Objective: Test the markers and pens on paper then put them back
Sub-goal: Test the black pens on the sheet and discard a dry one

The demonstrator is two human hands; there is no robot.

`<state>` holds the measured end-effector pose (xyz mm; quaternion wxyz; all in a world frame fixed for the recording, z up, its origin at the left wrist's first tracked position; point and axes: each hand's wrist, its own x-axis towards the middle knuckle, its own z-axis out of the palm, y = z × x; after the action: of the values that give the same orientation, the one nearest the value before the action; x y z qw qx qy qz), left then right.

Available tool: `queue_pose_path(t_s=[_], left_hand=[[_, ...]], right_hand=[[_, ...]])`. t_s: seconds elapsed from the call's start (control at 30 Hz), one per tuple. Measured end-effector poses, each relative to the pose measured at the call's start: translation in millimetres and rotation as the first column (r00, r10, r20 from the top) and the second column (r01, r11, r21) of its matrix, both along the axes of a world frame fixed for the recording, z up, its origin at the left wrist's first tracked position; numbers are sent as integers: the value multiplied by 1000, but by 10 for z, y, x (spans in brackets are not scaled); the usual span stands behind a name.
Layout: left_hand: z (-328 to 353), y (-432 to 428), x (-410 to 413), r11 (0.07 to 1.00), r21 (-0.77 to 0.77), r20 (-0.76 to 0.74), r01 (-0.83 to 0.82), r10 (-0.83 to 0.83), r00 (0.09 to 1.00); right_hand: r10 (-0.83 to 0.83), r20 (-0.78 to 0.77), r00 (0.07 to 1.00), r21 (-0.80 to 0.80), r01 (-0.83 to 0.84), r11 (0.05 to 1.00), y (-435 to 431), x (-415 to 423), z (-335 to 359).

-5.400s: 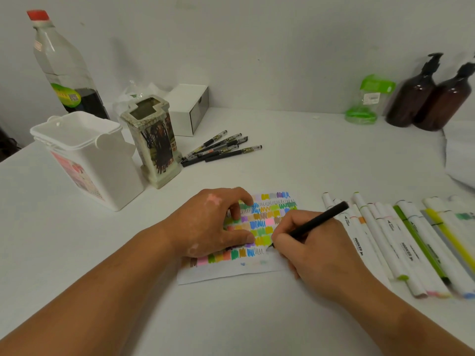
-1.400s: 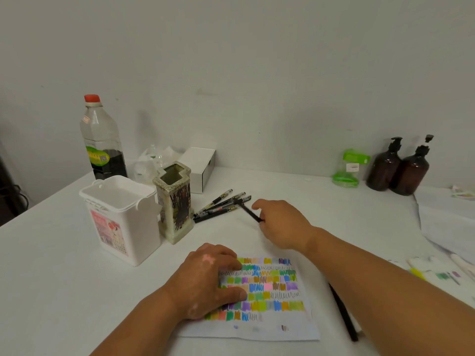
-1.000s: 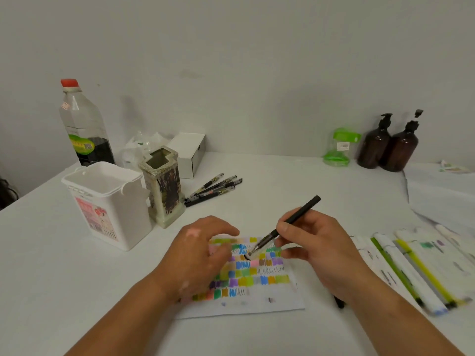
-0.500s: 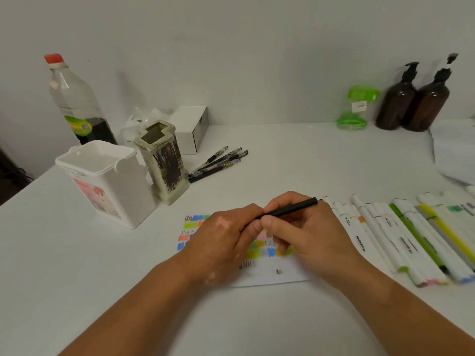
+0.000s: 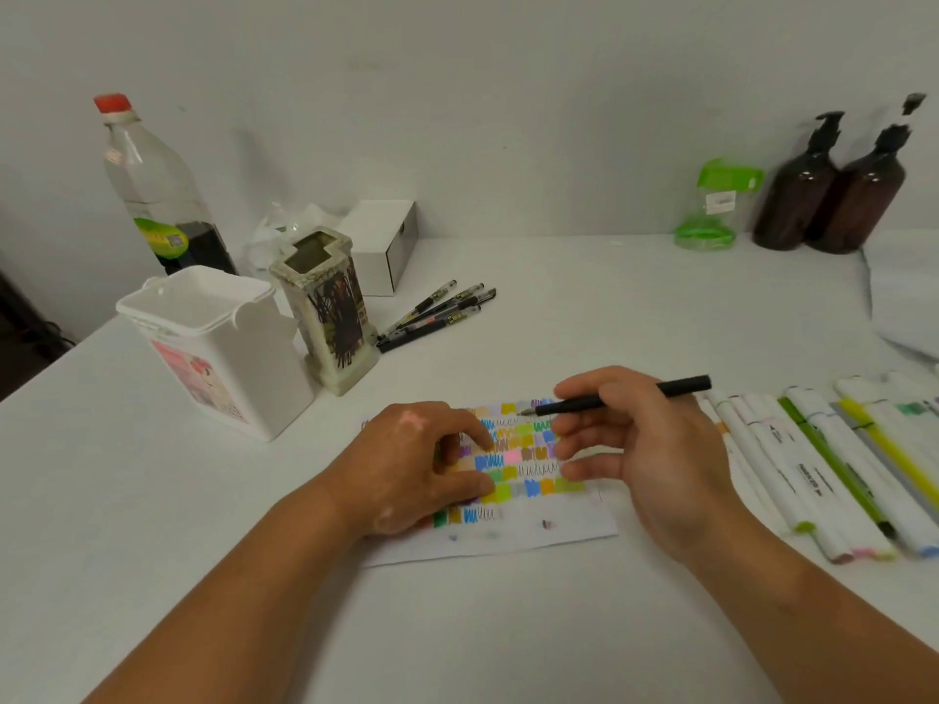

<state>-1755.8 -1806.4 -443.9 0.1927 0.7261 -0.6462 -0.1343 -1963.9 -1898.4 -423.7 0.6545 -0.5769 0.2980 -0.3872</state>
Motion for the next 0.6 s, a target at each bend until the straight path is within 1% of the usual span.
queue_pose_path(t_s=[0.03,0.07,0.13,0.17,0.2,0.27,0.33,0.4,0.5,0.6], left_hand=[[-6,-3,14,1000,-1,7,-23,23,1000],[-11,-2,25,999,-2,11,-42,42,999],[-22,2,46,998,-3,16,-65,65,998],[-25,3,54,997,1,18,-72,72,997],[-27,2,59,997,6,20,-75,75,997],[-31,-2,62,997,12,23,-73,73,997],[-31,-4,61,997,12,22,-71,71,997],[-31,0,63,998,12,19,-68,67,998],[-35,-1,64,998,3,19,-64,64,998],[-37,-6,56,998,12,18,-67,66,998]], right_hand=[[44,-36,998,-1,-44,999,31,19,-10],[69,-104,992,-44,-74,996,56,35,-29],[69,-263,962,-166,-115,979,92,67,-73],[72,-318,945,-195,-140,971,109,81,-109],[95,-340,936,-186,-166,968,136,98,-126],[154,-327,932,-110,-199,974,191,136,-138],[181,-316,931,-74,-215,974,210,144,-165],[186,-372,909,-100,-239,966,214,146,-190],[146,-471,870,-159,-247,956,214,149,-216],[128,-506,853,-179,-249,952,216,170,-218]])
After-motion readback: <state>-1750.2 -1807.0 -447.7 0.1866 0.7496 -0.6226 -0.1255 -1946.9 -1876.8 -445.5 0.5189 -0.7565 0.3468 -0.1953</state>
